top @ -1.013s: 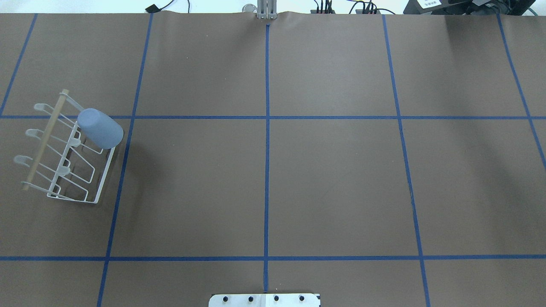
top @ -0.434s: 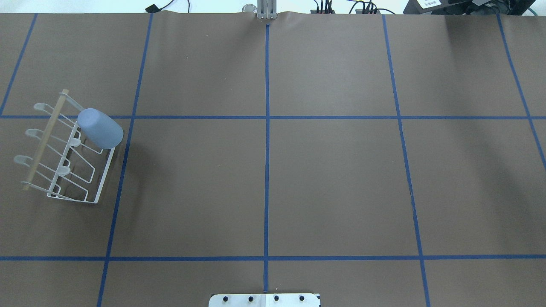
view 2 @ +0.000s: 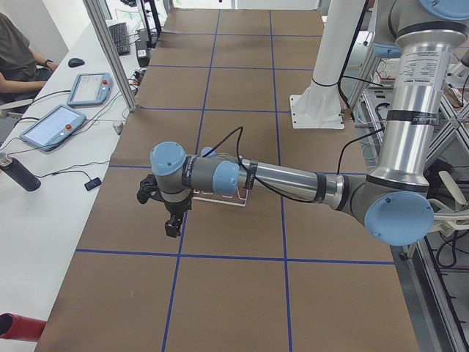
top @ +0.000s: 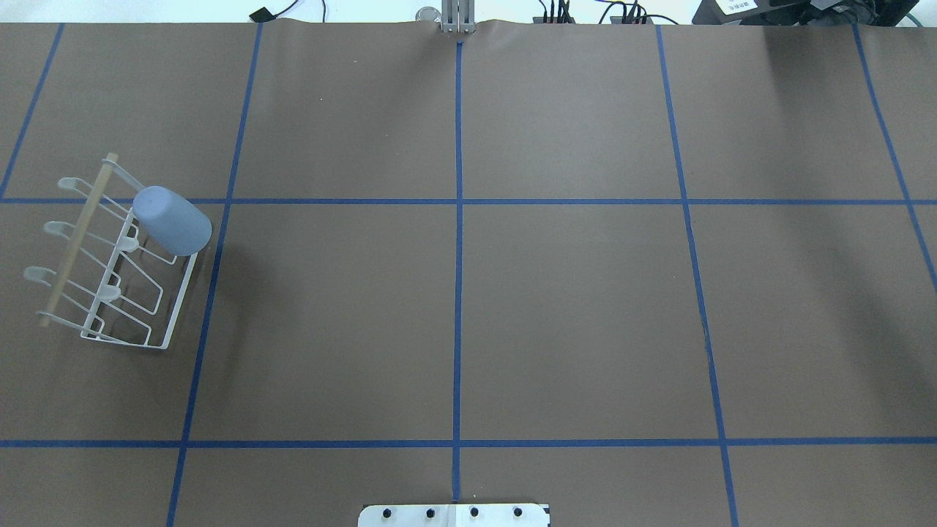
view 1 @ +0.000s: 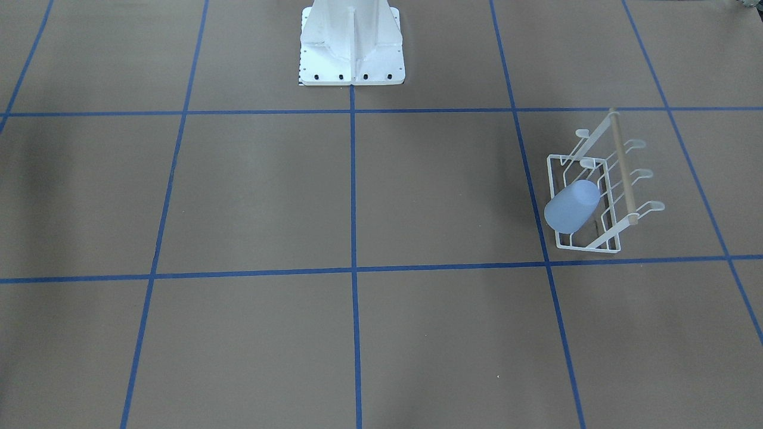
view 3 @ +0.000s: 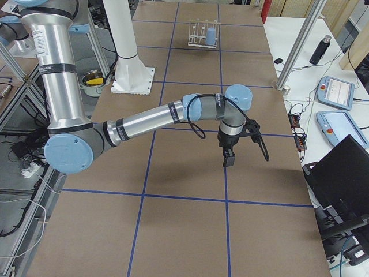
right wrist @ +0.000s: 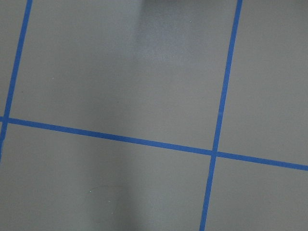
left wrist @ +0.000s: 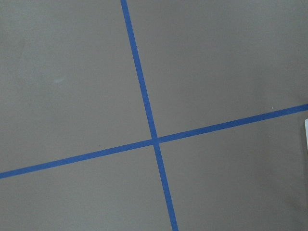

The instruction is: Hang cup on cup holder

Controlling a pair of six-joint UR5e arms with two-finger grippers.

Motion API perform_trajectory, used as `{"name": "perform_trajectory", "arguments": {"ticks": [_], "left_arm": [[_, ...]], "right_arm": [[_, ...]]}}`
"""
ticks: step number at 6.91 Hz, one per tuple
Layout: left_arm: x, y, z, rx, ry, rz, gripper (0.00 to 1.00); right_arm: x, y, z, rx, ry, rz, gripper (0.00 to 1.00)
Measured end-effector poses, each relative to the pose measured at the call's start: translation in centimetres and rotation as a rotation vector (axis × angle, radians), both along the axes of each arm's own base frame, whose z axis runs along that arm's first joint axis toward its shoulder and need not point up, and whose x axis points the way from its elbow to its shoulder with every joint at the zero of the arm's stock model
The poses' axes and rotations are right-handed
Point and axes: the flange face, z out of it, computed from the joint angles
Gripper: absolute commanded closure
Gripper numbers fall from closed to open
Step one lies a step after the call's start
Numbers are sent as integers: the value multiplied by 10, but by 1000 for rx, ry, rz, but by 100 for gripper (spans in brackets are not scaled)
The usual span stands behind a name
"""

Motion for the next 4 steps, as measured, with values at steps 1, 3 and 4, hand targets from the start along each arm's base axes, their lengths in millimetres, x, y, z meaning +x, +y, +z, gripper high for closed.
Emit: {"name": "perform_trajectory", "arguments": {"ticks": [1,3,4], "left_arm": [[2,1,-8,-11,38,-12,2],[3,2,-23,4,57,-28,2],[0,4,-38,26,48,-52,2]], "right_arm": [[1,11,19,-17,2,-1,0],[7,33,44,-29,2,13,0],[8,36,47,-32,-1,16,0]]}}
